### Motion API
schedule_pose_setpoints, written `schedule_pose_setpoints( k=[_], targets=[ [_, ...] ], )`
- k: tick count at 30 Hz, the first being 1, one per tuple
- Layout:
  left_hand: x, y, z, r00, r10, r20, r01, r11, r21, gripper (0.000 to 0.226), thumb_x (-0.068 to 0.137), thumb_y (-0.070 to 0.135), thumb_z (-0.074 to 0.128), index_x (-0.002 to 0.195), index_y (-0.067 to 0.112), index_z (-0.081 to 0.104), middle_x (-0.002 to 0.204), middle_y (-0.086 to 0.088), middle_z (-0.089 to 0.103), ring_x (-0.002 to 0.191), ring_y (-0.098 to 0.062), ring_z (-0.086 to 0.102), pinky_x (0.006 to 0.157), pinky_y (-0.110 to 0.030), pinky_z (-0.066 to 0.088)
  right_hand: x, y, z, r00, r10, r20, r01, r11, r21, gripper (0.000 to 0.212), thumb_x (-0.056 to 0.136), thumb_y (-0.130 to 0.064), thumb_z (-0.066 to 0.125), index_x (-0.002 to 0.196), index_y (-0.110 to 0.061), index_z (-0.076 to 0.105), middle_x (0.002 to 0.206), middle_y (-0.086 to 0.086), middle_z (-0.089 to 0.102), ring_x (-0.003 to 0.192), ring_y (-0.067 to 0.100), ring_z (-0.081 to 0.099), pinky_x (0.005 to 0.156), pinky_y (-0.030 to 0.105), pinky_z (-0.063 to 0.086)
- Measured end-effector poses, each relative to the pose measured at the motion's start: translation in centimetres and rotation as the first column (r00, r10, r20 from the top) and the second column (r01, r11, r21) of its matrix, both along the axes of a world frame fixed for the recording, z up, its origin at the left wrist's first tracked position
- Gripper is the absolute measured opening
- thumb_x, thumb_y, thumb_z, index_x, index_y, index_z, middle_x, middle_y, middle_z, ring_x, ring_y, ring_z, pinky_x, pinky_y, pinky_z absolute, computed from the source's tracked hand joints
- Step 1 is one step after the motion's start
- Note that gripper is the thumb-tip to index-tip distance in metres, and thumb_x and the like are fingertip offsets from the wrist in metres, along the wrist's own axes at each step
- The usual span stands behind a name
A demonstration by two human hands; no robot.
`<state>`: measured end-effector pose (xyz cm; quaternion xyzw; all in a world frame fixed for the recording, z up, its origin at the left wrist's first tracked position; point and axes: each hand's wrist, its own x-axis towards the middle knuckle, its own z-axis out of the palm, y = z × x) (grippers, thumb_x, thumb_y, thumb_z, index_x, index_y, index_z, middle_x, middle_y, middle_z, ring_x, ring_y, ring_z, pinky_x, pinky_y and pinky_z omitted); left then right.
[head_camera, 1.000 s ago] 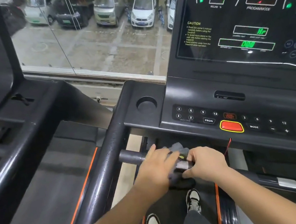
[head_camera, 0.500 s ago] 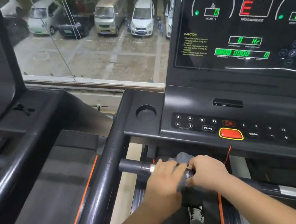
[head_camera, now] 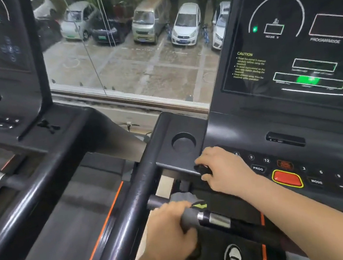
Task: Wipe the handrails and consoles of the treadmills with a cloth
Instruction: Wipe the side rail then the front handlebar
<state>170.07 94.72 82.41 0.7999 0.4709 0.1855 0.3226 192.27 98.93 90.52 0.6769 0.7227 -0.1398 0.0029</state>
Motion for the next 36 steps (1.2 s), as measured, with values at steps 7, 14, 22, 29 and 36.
schedule_pose_setpoints(
  k=[7,14,22,29,36],
  targets=[
    [0.9,7.3,4.9,0.870,0.469,0.150,-0.434,0.874,-0.218,0.029,0.076,0.021,0.066,0.098,0.040,0.067,0.091,0.017,0.072,0.089,-0.009,0.066,0.081,-0.034,0.055,1.0,3.9,-1.6,0.973,0.114,0.201,-0.075,0.979,-0.189,0.082,0.072,-0.035,0.088,0.142,-0.016,0.049,0.152,0.001,0.038,0.141,0.022,0.036,0.098,0.044,0.054],
    [7.5,15.8,5.0,0.990,0.119,-0.072,-0.110,0.986,0.124,0.055,0.079,0.031,0.059,0.133,0.020,0.061,0.120,-0.004,0.070,0.111,-0.027,0.061,0.086,-0.036,0.050,2.4,4.5,-3.6,0.999,0.006,-0.045,-0.017,0.972,-0.233,0.103,0.082,-0.025,0.081,0.164,-0.027,0.018,0.171,-0.015,-0.002,0.157,0.006,-0.004,0.124,0.028,0.021],
    [11.2,18.1,2.2,0.906,-0.002,-0.422,0.071,0.987,0.147,0.027,0.093,0.040,0.049,0.106,0.016,0.048,0.088,-0.003,0.067,0.082,-0.028,0.063,0.073,-0.036,0.029,3.2,4.2,-4.9,0.979,-0.030,-0.200,0.015,0.997,-0.078,0.099,0.066,-0.018,0.089,0.154,-0.029,0.045,0.164,-0.016,0.029,0.151,0.006,0.024,0.109,0.014,0.027],
    [8.2,13.2,3.5,0.992,0.060,-0.111,-0.067,0.996,-0.063,0.015,0.089,0.035,0.053,0.093,0.020,0.051,0.091,0.002,0.064,0.086,-0.024,0.060,0.071,-0.036,0.044,2.9,4.5,-3.2,0.987,-0.075,-0.140,0.043,0.975,-0.217,0.103,0.072,-0.024,0.089,0.159,-0.030,0.034,0.169,-0.019,0.011,0.155,0.002,0.008,0.117,0.020,0.022],
    [0.8,4.6,-0.3,0.984,0.009,-0.175,0.017,0.989,0.149,0.019,0.067,0.038,0.051,0.083,0.027,0.051,0.076,0.007,0.062,0.082,-0.025,0.060,0.075,-0.035,0.045,1.6,3.3,-4.3,0.985,-0.132,-0.107,0.116,0.983,-0.146,0.090,0.081,-0.013,0.075,0.160,-0.021,0.033,0.171,-0.015,0.010,0.157,0.005,0.002,0.123,0.035,0.026]
  ],
)
